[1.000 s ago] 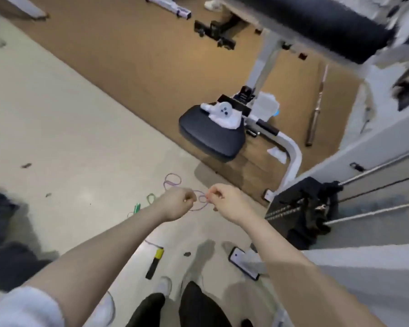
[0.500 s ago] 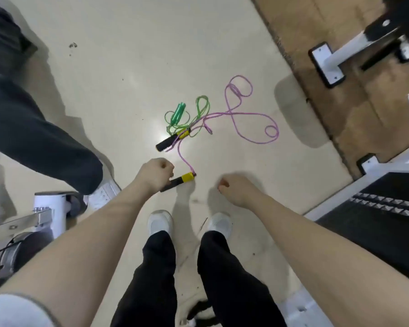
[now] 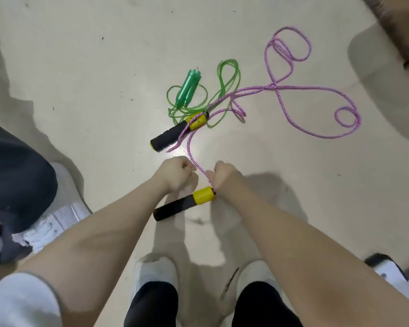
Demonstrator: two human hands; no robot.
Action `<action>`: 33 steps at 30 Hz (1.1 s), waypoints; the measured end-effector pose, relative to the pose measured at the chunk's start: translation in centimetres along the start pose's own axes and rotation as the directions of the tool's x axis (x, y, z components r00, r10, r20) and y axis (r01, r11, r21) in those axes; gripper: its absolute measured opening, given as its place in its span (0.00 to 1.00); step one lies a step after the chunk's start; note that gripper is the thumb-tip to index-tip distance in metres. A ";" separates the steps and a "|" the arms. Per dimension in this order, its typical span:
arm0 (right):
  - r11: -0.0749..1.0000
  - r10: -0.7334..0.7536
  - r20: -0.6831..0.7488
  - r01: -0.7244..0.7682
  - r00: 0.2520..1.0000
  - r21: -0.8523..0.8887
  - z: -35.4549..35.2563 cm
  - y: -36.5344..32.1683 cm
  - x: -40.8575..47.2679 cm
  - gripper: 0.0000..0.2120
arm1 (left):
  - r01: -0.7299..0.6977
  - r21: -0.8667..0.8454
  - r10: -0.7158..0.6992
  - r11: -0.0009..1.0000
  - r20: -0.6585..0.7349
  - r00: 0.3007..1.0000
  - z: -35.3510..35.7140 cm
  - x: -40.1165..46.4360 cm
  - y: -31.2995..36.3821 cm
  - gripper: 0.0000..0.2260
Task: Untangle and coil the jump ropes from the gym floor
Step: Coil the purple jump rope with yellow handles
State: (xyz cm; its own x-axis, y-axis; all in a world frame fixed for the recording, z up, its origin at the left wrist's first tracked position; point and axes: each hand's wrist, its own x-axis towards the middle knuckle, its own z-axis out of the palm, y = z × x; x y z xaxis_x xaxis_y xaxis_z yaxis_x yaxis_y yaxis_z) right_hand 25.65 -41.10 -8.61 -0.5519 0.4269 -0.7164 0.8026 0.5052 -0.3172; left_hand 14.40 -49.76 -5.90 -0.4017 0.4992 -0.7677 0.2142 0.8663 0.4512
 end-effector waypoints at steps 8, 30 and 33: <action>0.996 0.088 0.040 -0.089 0.995 0.031 -1.2 0.3 2.0 0.04 | 0.012 -0.106 -0.012 0.994 0.001 1.000 -1.0 2.6 1.2 0.10; 0.779 -0.267 -0.455 0.469 0.849 0.417 -10.8 11.5 -5.8 0.13 | -0.393 -0.389 0.496 0.833 0.212 0.842 4.6 -4.1 15.6 0.07; 0.709 -0.115 -0.455 0.394 0.883 0.585 -11.3 12.5 -6.3 0.14 | -0.218 -0.747 0.532 0.628 0.207 0.821 2.8 -5.3 15.3 0.12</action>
State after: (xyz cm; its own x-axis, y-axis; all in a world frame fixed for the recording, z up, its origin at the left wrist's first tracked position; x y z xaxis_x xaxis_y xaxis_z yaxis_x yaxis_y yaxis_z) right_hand 36.63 -29.00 -1.10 -0.6825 0.6605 -0.3130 0.4837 0.0871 -0.8709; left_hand 22.31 -39.12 3.77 -0.0315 0.8740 -0.4850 -0.4427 0.4228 0.7907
